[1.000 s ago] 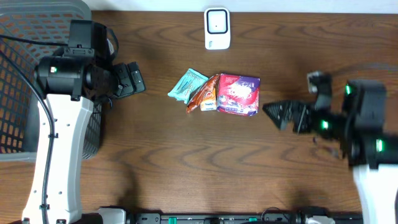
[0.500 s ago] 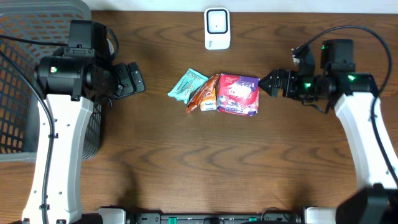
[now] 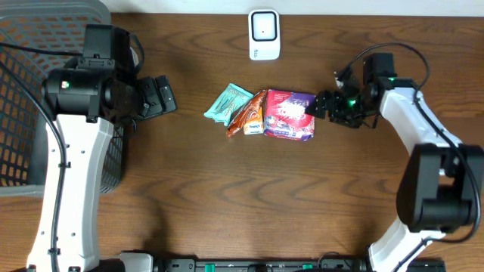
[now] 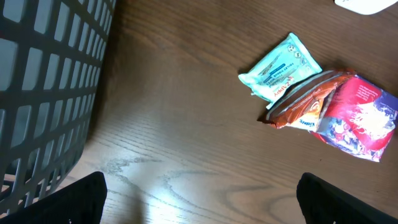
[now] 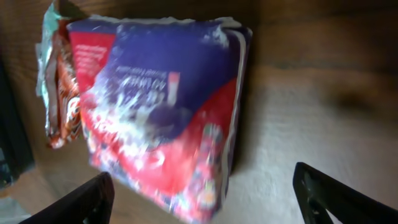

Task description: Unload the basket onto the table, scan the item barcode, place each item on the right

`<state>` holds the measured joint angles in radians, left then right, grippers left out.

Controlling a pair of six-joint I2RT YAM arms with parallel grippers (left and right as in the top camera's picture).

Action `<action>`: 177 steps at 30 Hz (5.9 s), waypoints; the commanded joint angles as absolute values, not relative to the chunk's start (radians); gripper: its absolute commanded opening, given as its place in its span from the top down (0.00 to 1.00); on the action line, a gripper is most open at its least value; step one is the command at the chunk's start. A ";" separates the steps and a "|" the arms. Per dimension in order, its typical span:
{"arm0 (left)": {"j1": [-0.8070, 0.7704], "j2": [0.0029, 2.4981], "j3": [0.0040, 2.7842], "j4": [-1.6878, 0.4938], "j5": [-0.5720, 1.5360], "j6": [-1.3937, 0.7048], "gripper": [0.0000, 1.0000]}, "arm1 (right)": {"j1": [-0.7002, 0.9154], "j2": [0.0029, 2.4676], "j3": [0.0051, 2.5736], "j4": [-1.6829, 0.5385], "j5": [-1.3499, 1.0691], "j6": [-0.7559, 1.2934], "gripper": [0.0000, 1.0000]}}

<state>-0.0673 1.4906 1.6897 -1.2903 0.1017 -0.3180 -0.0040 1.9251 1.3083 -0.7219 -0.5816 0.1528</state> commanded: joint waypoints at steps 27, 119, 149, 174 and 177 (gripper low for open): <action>-0.064 1.488 1.691 -1.294 0.092 -0.327 0.02 | -0.001 1.974 1.352 -0.624 -0.886 0.382 0.99; -0.064 1.488 1.691 -1.294 0.092 -0.327 0.02 | 0.447 2.136 1.573 -1.115 0.187 0.739 0.99; -0.064 1.488 1.691 -1.295 0.092 -0.327 0.02 | 0.439 2.136 1.787 -1.401 0.201 0.698 0.51; -0.064 1.488 1.691 -1.294 0.092 -0.327 0.02 | 0.414 2.135 1.691 -1.100 -0.302 0.451 0.99; -0.064 1.488 1.691 -1.294 0.092 -0.327 0.02 | 0.356 2.135 1.767 -1.128 -0.565 0.321 0.99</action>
